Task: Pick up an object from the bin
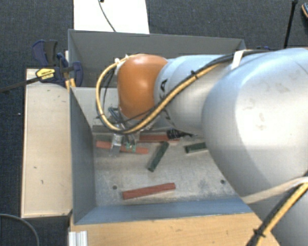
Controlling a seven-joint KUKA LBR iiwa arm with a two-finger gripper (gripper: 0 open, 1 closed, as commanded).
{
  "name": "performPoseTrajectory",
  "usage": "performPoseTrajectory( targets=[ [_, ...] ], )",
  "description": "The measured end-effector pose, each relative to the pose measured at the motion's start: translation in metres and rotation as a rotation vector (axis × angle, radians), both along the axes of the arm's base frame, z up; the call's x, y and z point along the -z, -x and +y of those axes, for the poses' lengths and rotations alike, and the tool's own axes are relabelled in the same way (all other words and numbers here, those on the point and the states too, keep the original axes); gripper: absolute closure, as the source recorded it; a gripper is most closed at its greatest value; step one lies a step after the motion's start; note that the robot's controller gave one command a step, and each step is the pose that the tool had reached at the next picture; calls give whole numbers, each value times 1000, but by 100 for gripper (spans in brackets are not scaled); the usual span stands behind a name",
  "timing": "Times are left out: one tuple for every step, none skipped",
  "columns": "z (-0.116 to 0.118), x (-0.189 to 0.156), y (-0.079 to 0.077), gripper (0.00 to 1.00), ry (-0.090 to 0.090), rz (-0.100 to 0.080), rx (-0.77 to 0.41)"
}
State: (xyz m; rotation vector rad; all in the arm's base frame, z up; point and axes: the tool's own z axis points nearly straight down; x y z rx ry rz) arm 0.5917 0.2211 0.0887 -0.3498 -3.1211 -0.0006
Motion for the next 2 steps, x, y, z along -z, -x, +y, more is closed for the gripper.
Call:
performPoseTrajectory(
  targets=[
    [0,-10,-1,100,-1,-3,0],
    [0,-18,0,100,0,-1,1]
  ],
)
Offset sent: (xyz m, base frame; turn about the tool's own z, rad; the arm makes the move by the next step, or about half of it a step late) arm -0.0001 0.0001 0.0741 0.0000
